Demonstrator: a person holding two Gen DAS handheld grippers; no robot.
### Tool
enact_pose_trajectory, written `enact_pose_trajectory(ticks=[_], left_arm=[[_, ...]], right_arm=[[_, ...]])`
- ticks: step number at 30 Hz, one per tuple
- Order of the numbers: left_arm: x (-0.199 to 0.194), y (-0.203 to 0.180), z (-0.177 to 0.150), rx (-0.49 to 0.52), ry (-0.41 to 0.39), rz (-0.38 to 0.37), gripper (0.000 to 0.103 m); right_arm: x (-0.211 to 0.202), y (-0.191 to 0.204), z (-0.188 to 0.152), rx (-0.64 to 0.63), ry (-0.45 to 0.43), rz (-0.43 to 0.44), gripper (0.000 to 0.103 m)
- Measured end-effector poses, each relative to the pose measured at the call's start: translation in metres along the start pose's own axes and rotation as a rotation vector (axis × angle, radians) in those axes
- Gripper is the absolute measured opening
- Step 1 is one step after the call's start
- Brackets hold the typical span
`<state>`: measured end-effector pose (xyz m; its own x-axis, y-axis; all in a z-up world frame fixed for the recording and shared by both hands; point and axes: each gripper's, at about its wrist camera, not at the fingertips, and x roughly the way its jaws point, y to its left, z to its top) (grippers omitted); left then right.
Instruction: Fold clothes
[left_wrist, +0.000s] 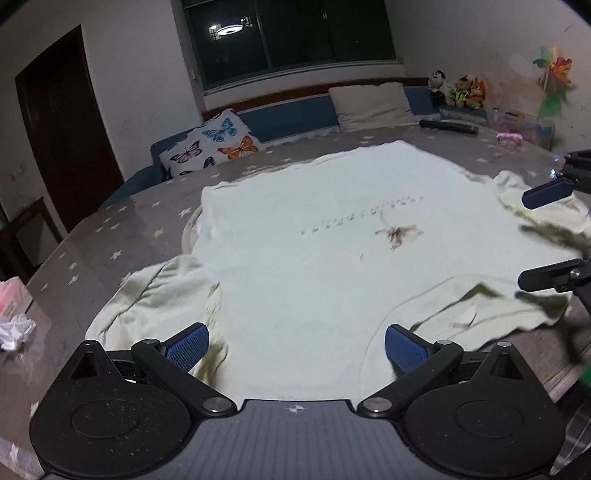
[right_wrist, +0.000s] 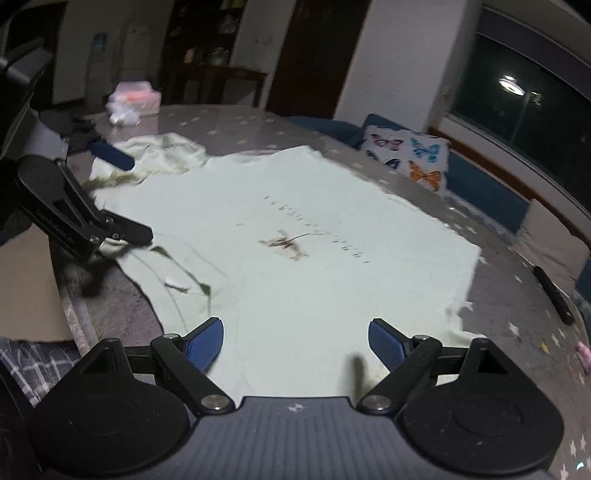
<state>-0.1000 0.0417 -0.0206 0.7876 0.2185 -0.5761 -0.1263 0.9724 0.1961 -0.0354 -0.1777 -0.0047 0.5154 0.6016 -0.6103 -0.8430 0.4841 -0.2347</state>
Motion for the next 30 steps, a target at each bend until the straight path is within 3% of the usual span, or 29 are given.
enact_pose_trajectory(ticks=[9, 16, 26, 30], left_arm=[[0.014, -0.041, 0.037, 0.039, -0.074, -0.120, 0.103], [0.033, -0.078, 0.058, 0.063, -0.070, -0.209, 0.103], [0.048, -0.119, 0.071, 0.117, -0.056, -0.276, 0.103], [0.052, -0.131, 0.072, 0.130, -0.051, -0.299, 0.103]], right_arm=[[-0.030, -0.057, -0.036, 0.304, 0.005, -0.197, 0.088], [-0.045, -0.093, -0.062, 0.482, 0.003, -0.323, 0.082], [-0.034, -0.117, -0.083, 0.651, 0.037, -0.326, 0.043], [-0.036, -0.118, -0.085, 0.680, 0.030, -0.342, 0.015]])
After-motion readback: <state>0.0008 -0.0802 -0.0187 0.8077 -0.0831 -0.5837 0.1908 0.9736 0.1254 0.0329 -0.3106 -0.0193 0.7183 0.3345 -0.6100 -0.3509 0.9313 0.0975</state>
